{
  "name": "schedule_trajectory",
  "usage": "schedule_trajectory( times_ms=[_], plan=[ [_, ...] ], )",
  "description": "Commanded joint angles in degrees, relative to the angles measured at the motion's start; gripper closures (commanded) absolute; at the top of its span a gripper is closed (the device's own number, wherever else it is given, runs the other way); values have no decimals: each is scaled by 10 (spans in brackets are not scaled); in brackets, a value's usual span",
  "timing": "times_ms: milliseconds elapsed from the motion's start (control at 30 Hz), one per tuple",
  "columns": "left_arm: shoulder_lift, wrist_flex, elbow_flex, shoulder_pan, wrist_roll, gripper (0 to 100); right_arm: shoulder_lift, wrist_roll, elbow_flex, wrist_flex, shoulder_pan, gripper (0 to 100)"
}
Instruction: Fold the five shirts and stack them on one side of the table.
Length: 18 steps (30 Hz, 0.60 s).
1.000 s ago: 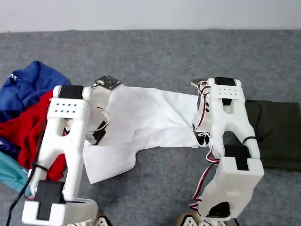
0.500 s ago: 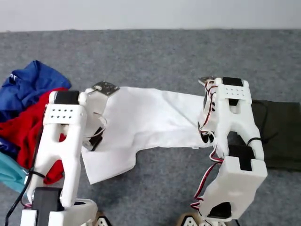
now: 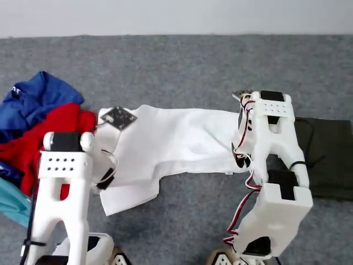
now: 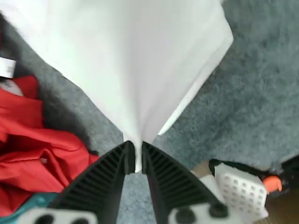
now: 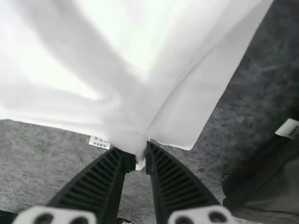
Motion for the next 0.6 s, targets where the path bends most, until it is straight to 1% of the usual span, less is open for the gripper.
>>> schedule_trajectory(
  times_ms=[0,167,267,333,467,567],
  plan=[
    [-15,13,13,0,-21,987,-32,0,-19,10,3,988],
    [-13,13,31,0,-33,987,-33,0,-19,10,3,988],
    [-12,12,36,0,-33,987,-40,0,-23,30,3,988],
    [-12,11,37,1,-37,987,-66,0,-22,38,4,988],
    [-11,-18,53,1,-76,987,-145,1,-13,37,3,988],
    [-11,-35,84,4,-78,987,-184,3,17,26,3,988]
  ],
)
